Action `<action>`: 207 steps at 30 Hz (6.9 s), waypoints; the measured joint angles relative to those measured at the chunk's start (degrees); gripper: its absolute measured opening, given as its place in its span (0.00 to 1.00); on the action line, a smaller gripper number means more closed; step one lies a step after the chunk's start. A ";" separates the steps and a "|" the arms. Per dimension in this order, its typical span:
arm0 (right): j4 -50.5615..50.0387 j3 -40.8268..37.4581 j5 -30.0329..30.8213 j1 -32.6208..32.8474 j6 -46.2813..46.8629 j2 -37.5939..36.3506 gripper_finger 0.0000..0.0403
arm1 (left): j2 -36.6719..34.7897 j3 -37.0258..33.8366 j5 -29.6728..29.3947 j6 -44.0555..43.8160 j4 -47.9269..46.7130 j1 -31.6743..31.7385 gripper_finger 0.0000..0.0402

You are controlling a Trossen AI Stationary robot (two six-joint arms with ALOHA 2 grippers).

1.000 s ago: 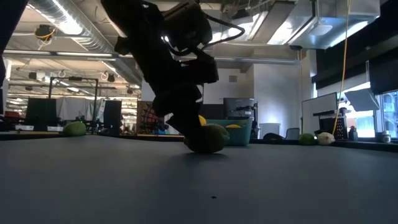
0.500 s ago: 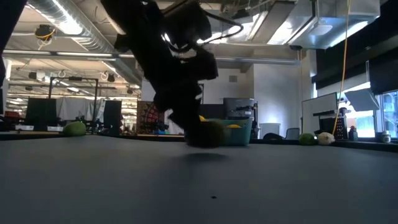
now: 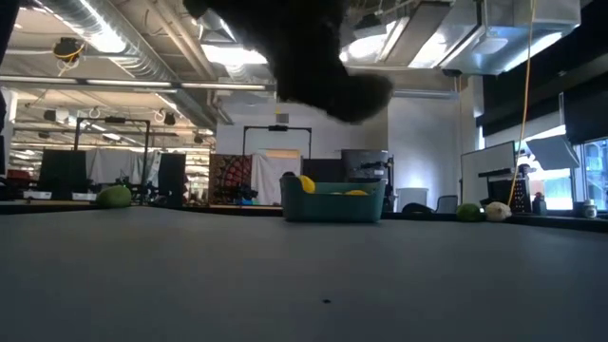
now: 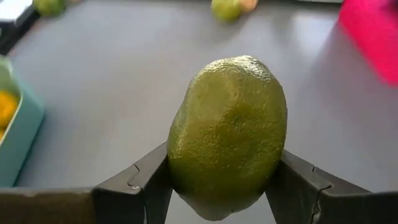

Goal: Sort produce into baskets
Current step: Put the green lime into the pink bin

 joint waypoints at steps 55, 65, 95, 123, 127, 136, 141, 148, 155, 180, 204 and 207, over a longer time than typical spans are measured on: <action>32.85 0.00 11.36 -22.05 -41.01 -4.67 0.62 | 0.05 0.81 0.26 -4.32 27.19 -5.66 0.53; 31.99 0.00 8.31 -23.52 -41.40 -4.70 0.40 | 0.05 0.81 -0.86 -3.74 26.71 -5.66 0.53; 15.55 0.02 -10.74 -13.47 -22.91 -8.35 0.44 | -3.01 0.83 -2.32 0.20 5.04 -8.67 0.70; 10.17 0.02 -1.93 13.13 17.44 1.09 0.44 | -3.01 0.83 -2.01 0.39 5.21 -7.86 0.70; 7.37 0.00 -4.80 13.13 22.26 4.41 0.44 | -2.98 0.83 -2.03 0.39 5.18 -7.36 0.70; 1.85 0.00 -10.48 12.98 28.14 10.74 0.44 | -2.98 0.83 -2.03 0.06 5.21 -6.81 0.70; 0.53 0.02 -11.23 12.98 28.17 12.43 0.45 | -2.98 0.83 -2.05 -0.16 5.21 -6.56 0.70; 0.37 0.00 -11.12 12.96 31.72 12.47 0.54 | -2.96 0.81 -2.05 -0.18 5.20 -6.54 0.70; 0.54 0.00 -14.16 12.96 32.62 12.42 0.66 | -2.96 0.78 -2.05 -0.07 5.21 -6.54 0.70; -22.94 0.02 -8.14 2.04 20.75 -6.55 0.63 | -2.94 0.78 -2.08 0.15 5.21 -5.21 0.70; -50.55 0.02 -9.13 -5.57 20.42 -7.44 0.74 | -2.94 0.78 -2.08 -1.05 5.21 -5.23 0.70; -50.23 0.02 -9.05 -7.15 20.28 -7.39 0.78 | -2.94 0.78 -2.08 -1.04 5.21 -5.23 0.70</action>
